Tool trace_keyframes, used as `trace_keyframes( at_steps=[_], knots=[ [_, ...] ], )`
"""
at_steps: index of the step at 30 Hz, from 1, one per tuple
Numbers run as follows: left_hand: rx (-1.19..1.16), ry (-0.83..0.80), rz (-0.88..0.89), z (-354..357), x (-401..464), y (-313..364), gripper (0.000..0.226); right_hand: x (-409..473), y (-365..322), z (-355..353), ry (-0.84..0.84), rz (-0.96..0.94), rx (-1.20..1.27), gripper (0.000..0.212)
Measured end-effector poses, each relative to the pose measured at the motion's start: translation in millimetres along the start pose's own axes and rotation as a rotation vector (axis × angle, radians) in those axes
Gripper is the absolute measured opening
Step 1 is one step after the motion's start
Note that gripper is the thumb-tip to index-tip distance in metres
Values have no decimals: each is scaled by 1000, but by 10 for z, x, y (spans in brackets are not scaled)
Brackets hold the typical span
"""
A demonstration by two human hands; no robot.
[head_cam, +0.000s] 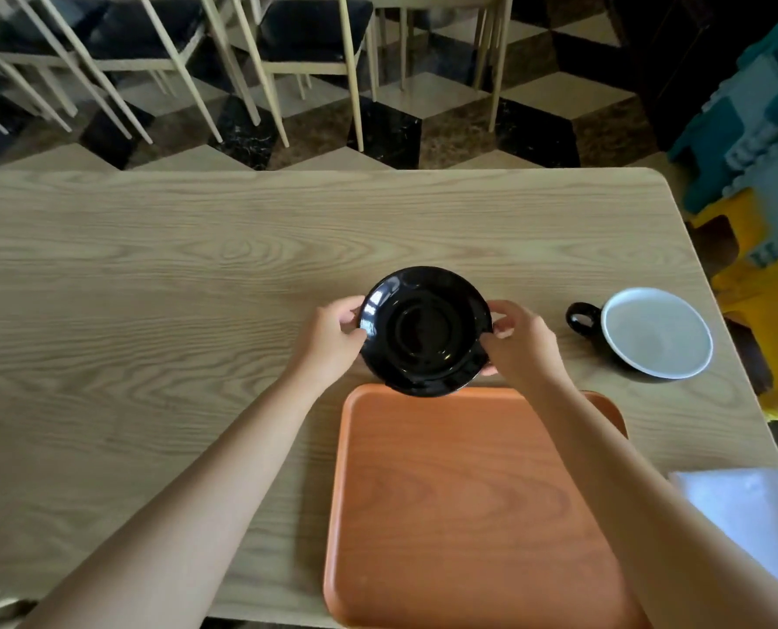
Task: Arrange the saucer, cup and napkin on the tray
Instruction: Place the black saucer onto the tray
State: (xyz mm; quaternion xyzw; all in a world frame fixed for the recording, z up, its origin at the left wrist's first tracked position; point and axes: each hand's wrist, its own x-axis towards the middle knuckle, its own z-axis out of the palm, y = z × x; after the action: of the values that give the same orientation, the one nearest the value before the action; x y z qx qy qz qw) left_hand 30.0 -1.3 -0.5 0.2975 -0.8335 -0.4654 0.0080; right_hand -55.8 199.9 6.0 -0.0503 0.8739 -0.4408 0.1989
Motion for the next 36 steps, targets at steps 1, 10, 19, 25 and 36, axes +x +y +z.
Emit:
trace_keyframes(
  at_steps=[1,10,19,25,36],
  knots=[
    [-26,-14,-12,-54,-83,-12,46,-82,16,-10,10,-19,37,37],
    [-24,-49,-56,-197,-812,-308,51,-780,255,37,-85,7,254,44],
    [17,-37,-77,-48,-1140,-456,49,-1081,509,215,-116,85,234,44],
    [21,-14,-108,-1,-1166,-465,49,-1082,551,227,-121,111,214,42],
    [69,-16,-163,-33,-1132,-401,44,-1049,549,216,-132,80,211,43]
  ],
)
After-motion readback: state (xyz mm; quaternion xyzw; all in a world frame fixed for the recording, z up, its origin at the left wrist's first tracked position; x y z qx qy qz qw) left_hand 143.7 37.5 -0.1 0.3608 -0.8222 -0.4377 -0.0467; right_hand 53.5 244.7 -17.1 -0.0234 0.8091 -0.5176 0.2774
